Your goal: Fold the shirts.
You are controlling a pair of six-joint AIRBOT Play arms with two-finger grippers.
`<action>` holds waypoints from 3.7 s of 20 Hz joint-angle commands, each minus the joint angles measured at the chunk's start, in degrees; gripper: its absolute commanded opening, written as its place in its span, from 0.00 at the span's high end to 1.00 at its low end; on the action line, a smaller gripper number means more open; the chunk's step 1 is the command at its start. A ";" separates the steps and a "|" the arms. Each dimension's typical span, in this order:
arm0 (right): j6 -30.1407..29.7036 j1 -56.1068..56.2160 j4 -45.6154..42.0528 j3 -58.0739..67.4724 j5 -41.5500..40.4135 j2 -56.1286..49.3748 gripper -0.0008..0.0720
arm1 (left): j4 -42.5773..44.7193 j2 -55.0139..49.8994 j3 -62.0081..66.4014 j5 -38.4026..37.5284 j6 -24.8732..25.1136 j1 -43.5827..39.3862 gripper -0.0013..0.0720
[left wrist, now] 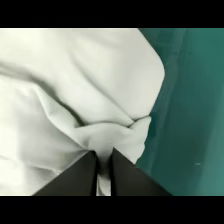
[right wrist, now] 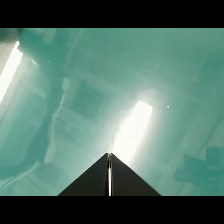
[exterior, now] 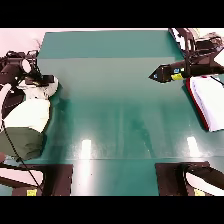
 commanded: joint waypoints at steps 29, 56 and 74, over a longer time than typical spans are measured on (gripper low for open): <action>0.04 -0.09 -7.48 23.65 2.10 12.37 0.97 | -19.30 9.60 -1.25 -9.27 1.29 -24.61 0.08; 0.04 -7.87 -6.58 18.49 18.08 8.00 0.97 | -40.28 5.20 -14.86 9.07 8.87 -21.55 0.94; -4.74 19.91 20.92 -35.91 -20.35 -9.16 0.37 | -37.38 8.79 -11.47 1.09 9.44 -21.33 0.94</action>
